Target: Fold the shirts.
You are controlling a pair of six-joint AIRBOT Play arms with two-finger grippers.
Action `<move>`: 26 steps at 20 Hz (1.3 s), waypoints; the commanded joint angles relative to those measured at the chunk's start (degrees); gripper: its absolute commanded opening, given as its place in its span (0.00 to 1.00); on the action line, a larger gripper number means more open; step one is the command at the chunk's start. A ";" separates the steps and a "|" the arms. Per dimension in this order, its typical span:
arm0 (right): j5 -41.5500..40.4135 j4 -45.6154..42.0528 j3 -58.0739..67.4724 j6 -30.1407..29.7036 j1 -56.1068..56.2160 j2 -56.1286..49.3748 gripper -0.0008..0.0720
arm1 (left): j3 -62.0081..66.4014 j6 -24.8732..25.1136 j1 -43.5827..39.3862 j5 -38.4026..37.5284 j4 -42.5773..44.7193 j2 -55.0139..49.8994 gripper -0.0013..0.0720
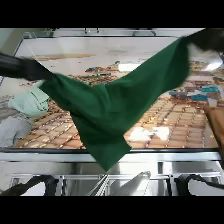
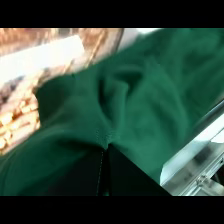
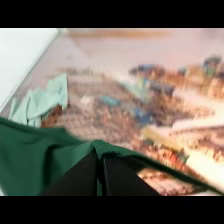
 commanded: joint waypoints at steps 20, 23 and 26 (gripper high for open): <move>5.46 -20.09 -0.79 6.93 -4.48 -20.65 0.60 | -41.70 -3.48 -7.52 9.01 -3.10 -2.73 0.99; 5.33 -18.53 -0.74 6.38 -4.61 -20.63 0.60 | -44.30 -5.18 -11.23 12.20 -2.95 -2.73 0.97; 5.35 -17.90 -0.74 5.38 -4.61 -20.63 0.60 | -45.44 -5.86 -11.87 13.20 -0.83 -2.73 0.97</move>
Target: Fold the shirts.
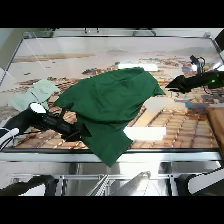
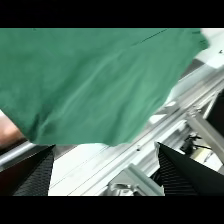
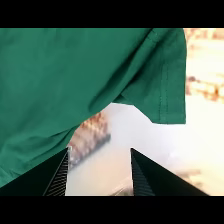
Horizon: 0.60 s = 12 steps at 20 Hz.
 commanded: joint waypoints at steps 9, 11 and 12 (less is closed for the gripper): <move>-0.09 1.44 0.02 -2.25 0.07 -0.22 0.60 | -7.06 -5.95 4.17 8.11 3.13 9.75 0.97; -0.09 3.52 0.02 -3.63 0.04 -0.22 0.60 | -13.11 -6.80 3.50 15.43 -2.23 13.79 0.97; -0.09 4.66 0.02 -4.17 0.07 -0.22 0.60 | -15.28 -6.73 2.62 18.18 -4.35 14.80 0.97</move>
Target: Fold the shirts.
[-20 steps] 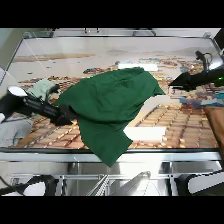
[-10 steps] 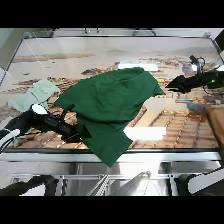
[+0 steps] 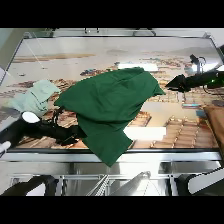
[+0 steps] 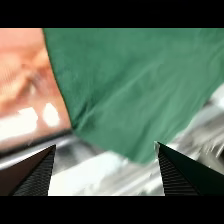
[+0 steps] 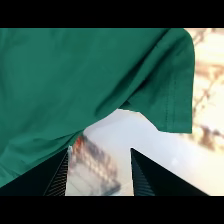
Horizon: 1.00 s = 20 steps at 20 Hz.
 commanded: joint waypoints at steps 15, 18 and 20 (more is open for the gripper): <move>-1.49 4.02 0.02 -0.50 -0.02 -0.83 0.60 | -2.12 10.32 -10.71 13.35 -17.53 -6.54 0.05; -1.81 2.71 0.02 0.76 0.00 -2.97 0.60 | -6.27 9.22 -1.01 10.56 -13.51 0.76 0.04; -3.30 0.79 0.02 2.80 -0.02 -4.94 0.60 | -8.68 9.27 8.22 9.40 -13.25 5.99 0.05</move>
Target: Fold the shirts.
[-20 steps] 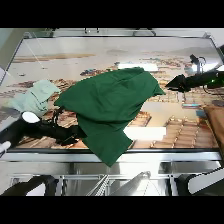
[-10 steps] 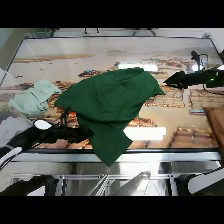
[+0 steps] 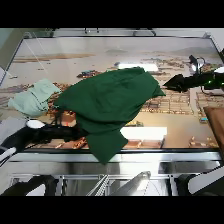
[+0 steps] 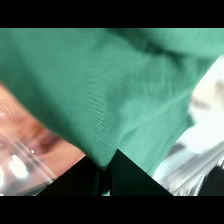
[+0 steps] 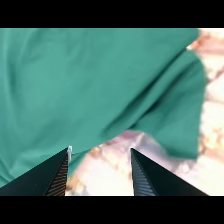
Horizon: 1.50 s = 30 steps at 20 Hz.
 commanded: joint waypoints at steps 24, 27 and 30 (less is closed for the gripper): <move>9.79 -7.67 -11.91 6.05 5.25 -3.82 0.21 | -1.99 10.16 28.46 -15.76 0.76 3.93 0.05; 12.33 -5.79 -11.89 4.66 4.17 0.90 0.04 | -0.02 7.85 28.46 -16.41 0.31 8.31 0.05; 16.22 2.69 -11.80 2.08 2.64 10.78 0.04 | 7.15 8.22 28.46 -26.14 -8.96 15.98 0.05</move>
